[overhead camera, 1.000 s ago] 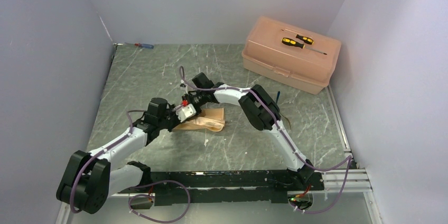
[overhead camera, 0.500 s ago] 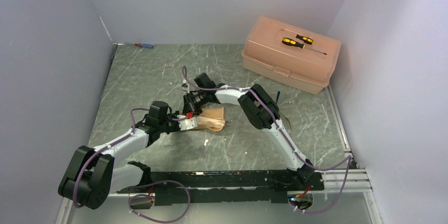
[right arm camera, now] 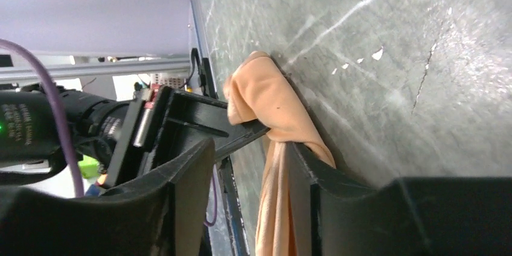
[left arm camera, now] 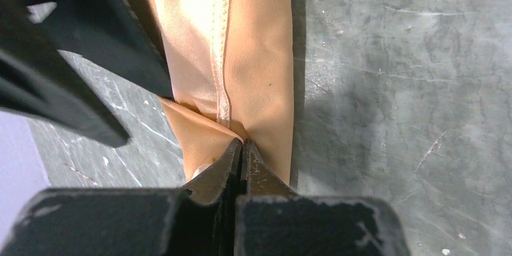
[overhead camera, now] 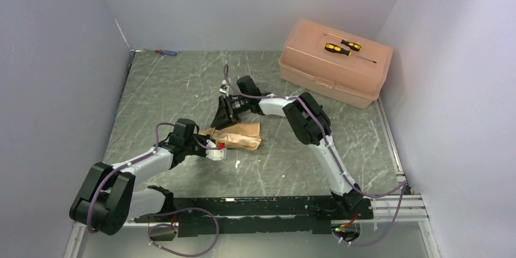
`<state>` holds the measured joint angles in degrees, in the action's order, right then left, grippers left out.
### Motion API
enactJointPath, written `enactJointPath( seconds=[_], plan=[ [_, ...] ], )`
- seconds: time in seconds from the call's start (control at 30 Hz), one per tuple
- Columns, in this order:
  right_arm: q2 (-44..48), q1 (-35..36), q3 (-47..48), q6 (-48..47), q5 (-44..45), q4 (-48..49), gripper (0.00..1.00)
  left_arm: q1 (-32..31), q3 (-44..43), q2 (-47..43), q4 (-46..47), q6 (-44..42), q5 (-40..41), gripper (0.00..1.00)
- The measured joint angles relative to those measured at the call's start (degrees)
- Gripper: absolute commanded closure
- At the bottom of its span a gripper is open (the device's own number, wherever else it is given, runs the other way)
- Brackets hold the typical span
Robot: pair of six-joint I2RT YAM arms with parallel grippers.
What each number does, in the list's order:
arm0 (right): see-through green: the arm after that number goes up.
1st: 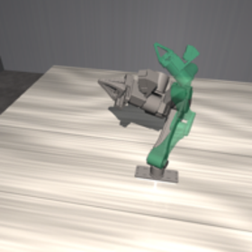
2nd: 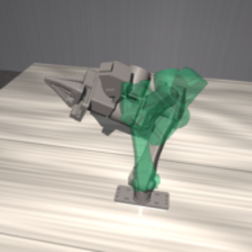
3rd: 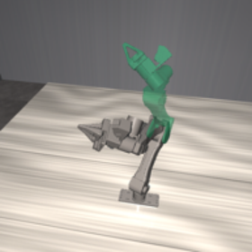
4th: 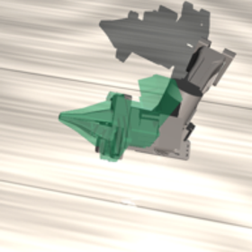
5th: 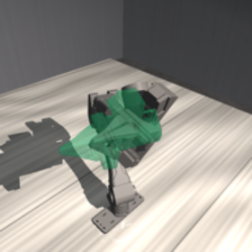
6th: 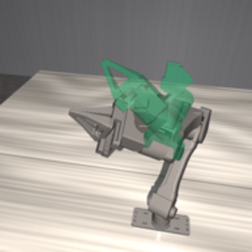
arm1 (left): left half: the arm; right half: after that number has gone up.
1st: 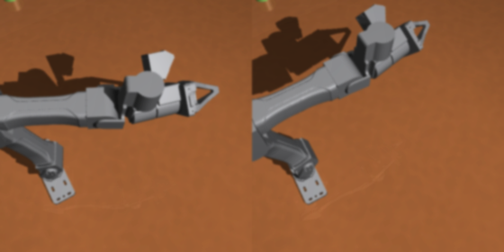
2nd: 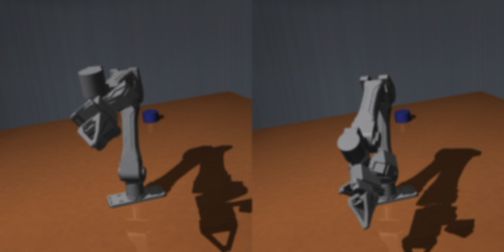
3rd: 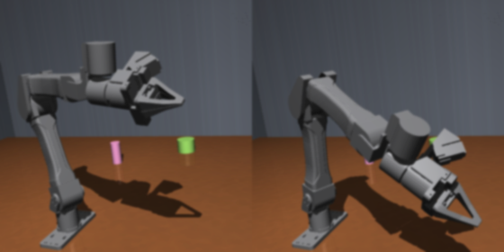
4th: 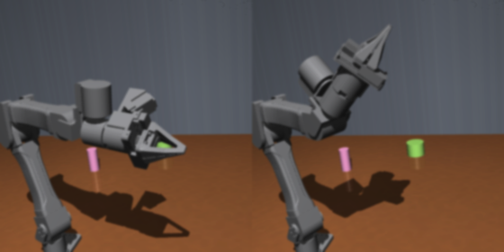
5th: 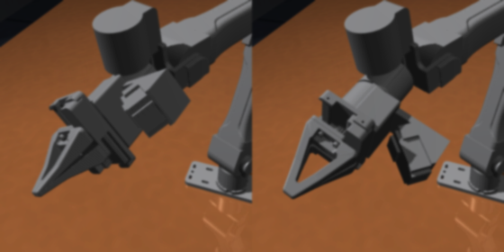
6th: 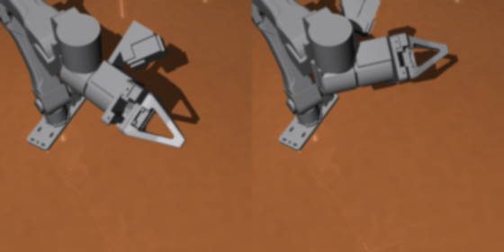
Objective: Fold the napkin into a case and place the utensils inside
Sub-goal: Grasp the top corner of the smaller rectangle folded napkin from the folded napkin.
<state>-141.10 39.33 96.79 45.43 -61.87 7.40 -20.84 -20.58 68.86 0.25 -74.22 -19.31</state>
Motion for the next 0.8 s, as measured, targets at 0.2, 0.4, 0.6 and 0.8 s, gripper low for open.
enactJointPath(
  seconds=[0.2, 0.4, 0.6, 0.8],
  plan=[
    [8.9, -3.3, -5.2, -7.4, 2.5, -2.2, 0.0, 0.0, -1.8, 1.1, -2.8, -1.8, -0.3, 0.97],
    [31.3, -8.6, -23.7, -22.6, 10.4, -4.1, 0.0, 0.0, -2.2, 1.2, -3.6, -1.6, -0.3, 0.97],
    [48.3, -8.1, -42.6, -37.9, 15.5, -2.4, 0.0, 0.0, -2.2, 1.1, -3.5, -0.6, -0.3, 0.97],
    [49.4, -5.7, -48.0, -48.0, 18.2, -2.6, 0.0, 0.0, -2.2, 1.0, -3.4, -0.1, -0.3, 0.97]
  ],
)
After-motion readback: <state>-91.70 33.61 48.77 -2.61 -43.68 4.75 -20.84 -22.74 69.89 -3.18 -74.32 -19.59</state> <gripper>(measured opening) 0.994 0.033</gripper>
